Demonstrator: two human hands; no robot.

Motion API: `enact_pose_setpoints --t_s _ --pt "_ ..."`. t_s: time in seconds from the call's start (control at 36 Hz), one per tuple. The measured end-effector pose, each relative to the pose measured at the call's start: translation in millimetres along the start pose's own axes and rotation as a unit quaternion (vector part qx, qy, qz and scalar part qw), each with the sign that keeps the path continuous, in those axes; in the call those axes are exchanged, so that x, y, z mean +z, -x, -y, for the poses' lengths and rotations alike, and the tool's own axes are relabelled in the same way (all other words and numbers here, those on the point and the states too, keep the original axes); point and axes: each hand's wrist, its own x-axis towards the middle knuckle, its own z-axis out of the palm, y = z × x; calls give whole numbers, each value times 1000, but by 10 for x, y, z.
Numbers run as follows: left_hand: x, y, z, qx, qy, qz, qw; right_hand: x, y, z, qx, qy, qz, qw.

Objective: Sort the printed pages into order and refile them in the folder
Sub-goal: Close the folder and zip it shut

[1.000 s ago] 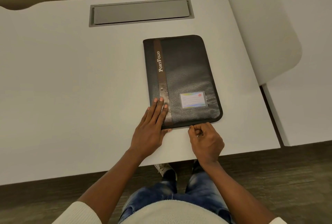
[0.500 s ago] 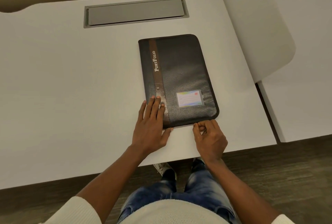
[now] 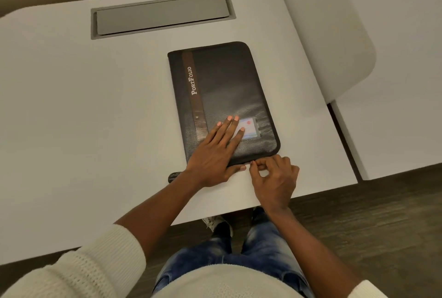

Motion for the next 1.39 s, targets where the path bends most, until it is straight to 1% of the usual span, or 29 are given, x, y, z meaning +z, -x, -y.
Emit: enact_pose_setpoints --t_s 0.14,0.28,0.39,0.47,0.69,0.92,1.03,1.19,1.28,1.33,1.39 --pt "17 -6 -14 -4 -5 7 1000 -56 -69 -156 37 -3 -21 999" --pt "3 -2 -13 -1 -9 5 1000 -150 -194 -352 32 -6 -36 999" --pt "-12 0 -18 2 -14 4 1000 -178 -252 -460 -1 -9 -21 1000" --pt "-12 1 -19 4 -16 2 1000 -183 -269 -487 -7 -9 -16 1000" --pt "-22 14 -12 11 -19 -6 1000 -184 -381 -565 24 -30 -14 999" --pt "-3 22 -14 6 -25 -1 1000 -144 -564 -645 23 -45 1 999" --pt "-8 25 -21 6 -27 0 1000 -144 -603 -675 9 -54 7 998" --pt "-38 27 -50 -4 3 -11 1000 -168 -633 -734 -11 -55 28 998" --pt "-57 22 -70 -12 35 -12 999 -176 -661 -758 -20 -55 41 997" --pt "-70 -6 -100 -33 73 -19 997 -186 -688 -766 -32 -57 51 997" --pt "-98 -71 -155 -70 112 -48 990 -199 -720 -771 -42 -65 59 995"
